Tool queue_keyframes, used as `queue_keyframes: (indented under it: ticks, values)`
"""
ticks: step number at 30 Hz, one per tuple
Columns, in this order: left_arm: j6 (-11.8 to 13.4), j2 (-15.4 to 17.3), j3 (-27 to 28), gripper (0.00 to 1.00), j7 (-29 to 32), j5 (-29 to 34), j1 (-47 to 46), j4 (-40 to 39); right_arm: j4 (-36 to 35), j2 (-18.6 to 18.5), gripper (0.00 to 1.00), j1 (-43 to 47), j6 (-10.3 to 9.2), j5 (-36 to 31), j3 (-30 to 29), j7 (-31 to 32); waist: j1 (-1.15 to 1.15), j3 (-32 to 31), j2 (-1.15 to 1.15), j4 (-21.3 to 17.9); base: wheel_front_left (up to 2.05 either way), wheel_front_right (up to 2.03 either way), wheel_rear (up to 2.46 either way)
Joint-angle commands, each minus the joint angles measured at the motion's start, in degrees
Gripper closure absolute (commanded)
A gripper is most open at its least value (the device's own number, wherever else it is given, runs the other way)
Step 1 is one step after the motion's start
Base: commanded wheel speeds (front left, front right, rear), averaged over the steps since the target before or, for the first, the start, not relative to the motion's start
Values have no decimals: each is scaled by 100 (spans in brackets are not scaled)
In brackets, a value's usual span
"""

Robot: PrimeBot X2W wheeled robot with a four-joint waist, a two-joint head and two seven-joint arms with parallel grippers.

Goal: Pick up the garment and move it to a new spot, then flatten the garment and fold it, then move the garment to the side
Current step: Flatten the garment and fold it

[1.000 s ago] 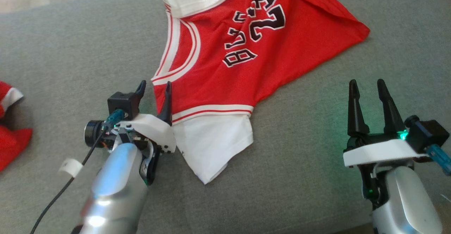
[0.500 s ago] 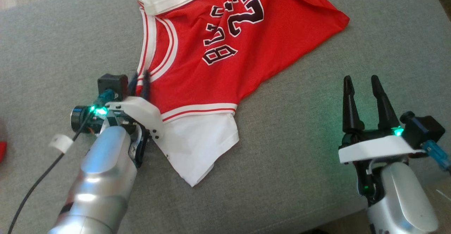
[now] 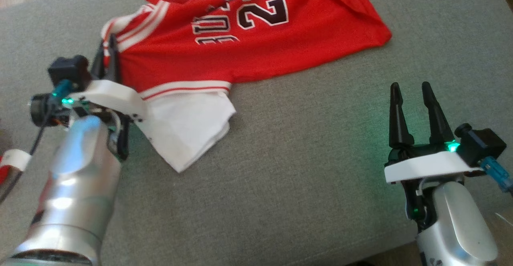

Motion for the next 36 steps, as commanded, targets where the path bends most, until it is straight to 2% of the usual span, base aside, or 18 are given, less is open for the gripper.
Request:
queue_keyframes:
  ticks: [1,9,10,11,12,20,27,29,32,36]
  values:
    - [51,289,193,100,-81,-31,-228,-148,-180,-15,0,-184,-4,-37,138,-61,0,7,0,3,0,0,0]
    - [89,778,396,100,-137,-99,-693,55,-105,-15,0,-239,-4,-74,201,-62,0,57,0,-19,0,0,0]
    - [75,818,398,98,-122,-104,-740,117,-95,-15,0,-246,-4,-77,209,-62,0,60,0,-20,0,0,0]
    - [45,850,368,43,-92,-86,-781,184,-83,-15,0,-250,-4,-82,217,-62,0,61,0,-19,0,0,0]
    - [-11,860,335,0,-76,-78,-817,238,-71,-15,0,-253,-4,-87,222,-62,0,61,0,-13,0,0,0]
    - [-77,769,346,0,-187,-87,-657,106,-57,-15,0,-225,-4,-222,158,-62,0,-172,0,270,0,0,0]
    - [-198,486,466,0,-197,13,383,-1324,-47,-15,0,-142,-4,-477,20,-56,0,-618,0,741,0,0,0]
    - [-222,439,470,0,-197,27,575,-1526,-50,-15,0,-139,-4,-504,7,-54,0,-674,0,801,0,0,0]
    - [-295,204,414,0,-197,74,1333,-2216,-71,-15,0,-94,-4,-552,-38,-51,0,-912,0,1041,0,0,0]
    - [-293,-39,370,0,-198,79,2056,-2698,-79,-15,0,48,-4,-631,-78,-54,0,-1131,0,1231,0,0,0]
